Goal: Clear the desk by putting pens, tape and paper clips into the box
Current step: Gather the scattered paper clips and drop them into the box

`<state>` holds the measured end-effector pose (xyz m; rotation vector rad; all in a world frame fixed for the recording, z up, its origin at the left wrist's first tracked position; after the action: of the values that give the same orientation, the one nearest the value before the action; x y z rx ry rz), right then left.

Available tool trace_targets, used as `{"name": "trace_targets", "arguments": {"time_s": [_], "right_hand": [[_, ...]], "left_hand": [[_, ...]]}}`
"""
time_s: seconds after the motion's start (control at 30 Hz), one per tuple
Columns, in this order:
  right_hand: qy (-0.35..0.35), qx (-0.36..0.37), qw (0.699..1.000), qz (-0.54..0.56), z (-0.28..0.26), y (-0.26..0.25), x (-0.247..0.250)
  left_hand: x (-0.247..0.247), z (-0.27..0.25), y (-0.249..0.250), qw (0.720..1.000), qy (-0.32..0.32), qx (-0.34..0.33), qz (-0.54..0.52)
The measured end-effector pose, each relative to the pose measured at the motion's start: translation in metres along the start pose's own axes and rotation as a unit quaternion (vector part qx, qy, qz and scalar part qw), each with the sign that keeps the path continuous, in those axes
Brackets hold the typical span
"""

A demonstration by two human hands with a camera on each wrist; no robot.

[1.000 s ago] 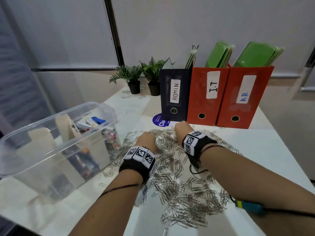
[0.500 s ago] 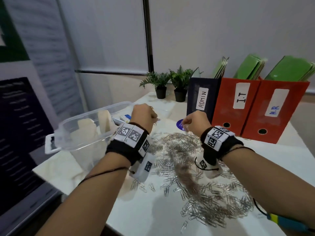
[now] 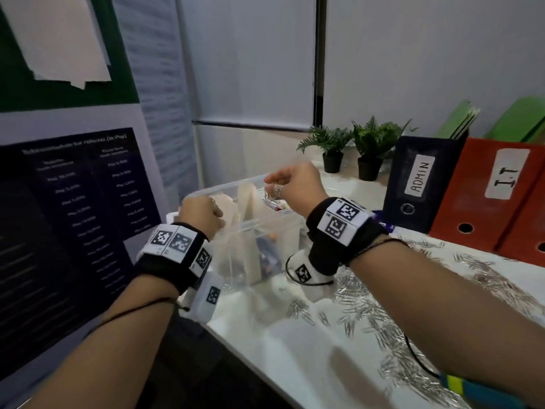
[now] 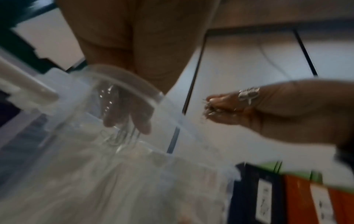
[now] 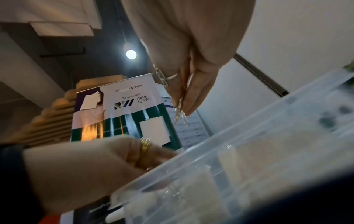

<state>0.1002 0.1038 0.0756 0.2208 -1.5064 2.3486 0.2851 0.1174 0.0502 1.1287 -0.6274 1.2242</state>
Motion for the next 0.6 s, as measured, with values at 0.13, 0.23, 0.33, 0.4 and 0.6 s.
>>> {"name": "trace_targets", "arguments": {"time_s": [0.13, 0.23, 0.33, 0.4, 0.6], "right_hand": [[-0.001, 0.01, 0.998, 0.061, 0.001, -0.012, -0.044], [-0.016, 0.018, 0.998, 0.059, 0.0, -0.014, -0.068], [-0.058, 0.011, 0.998, 0.038, 0.001, -0.003, -0.087], [-0.092, 0.031, 0.995, -0.001, 0.001, 0.001, -0.091], [-0.159, 0.038, 0.986, -0.032, -0.001, 0.006, -0.088]], "left_hand": [[0.002, 0.002, -0.003, 0.993, -0.051, -0.03, -0.1], [0.0, 0.003, -0.005, 0.995, -0.02, -0.022, -0.1], [-0.006, -0.004, -0.005, 0.991, 0.038, 0.007, -0.13], [-0.006, -0.008, -0.005, 0.989, 0.073, 0.009, -0.132], [-0.016, -0.012, -0.013, 0.984, 0.102, 0.003, -0.145]]}}
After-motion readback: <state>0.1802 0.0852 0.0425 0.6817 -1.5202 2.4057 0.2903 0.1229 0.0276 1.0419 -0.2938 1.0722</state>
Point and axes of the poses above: each hand's wrist, its own z-axis towards the middle knuckle, its own x-axis out of the back of the hand, y = z × x, the point moved 2 cm from there along z, towards the middle knuckle, and after that the axes turned 7 degrees about y, right-handed, at the moved point
